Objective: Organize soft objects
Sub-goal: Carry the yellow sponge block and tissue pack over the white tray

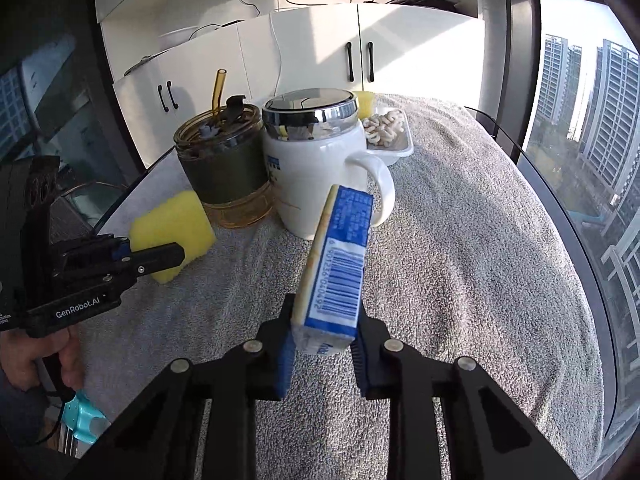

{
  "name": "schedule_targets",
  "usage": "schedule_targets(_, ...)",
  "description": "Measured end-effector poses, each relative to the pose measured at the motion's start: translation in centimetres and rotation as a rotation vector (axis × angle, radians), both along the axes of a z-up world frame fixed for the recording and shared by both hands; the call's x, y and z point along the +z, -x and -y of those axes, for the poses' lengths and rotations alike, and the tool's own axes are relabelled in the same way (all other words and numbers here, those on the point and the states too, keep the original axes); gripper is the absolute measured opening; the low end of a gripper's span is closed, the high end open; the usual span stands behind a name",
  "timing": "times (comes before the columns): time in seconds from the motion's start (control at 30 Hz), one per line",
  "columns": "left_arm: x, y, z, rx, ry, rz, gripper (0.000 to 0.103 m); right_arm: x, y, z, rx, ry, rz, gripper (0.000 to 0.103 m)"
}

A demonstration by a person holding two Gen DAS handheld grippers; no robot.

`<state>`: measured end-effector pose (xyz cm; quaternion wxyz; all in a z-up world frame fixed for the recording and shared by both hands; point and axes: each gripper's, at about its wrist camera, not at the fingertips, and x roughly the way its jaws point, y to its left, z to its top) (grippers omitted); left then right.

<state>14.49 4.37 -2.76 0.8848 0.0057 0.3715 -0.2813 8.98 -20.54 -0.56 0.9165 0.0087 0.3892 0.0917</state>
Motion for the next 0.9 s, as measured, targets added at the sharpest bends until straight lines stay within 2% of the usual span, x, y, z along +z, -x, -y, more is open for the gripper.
schedule_targets(0.2, 4.0, 0.0, -3.0, 0.065, 0.009, 0.072, 0.023, 3.7, -0.3, 3.3, -0.028, 0.052, 0.069, 0.026)
schedule_targets(0.4, 8.0, -3.3, -5.3, 0.11, -0.028, 0.148, 0.023, 8.3, -2.9, 6.3, -0.028, 0.128, 0.149, 0.026)
schedule_targets(0.67, 11.6, -10.8, -6.1, 0.123, -0.09, 0.196, 0.023, 13.9, -10.0, 8.9, -0.005, 0.219, 0.217, 0.026)
schedule_targets(0.9, 13.7, -16.2, -4.0, 0.076, -0.156, 0.211, 0.023, 16.4, -17.0, 8.5, 0.058, 0.27, 0.222, 0.026)
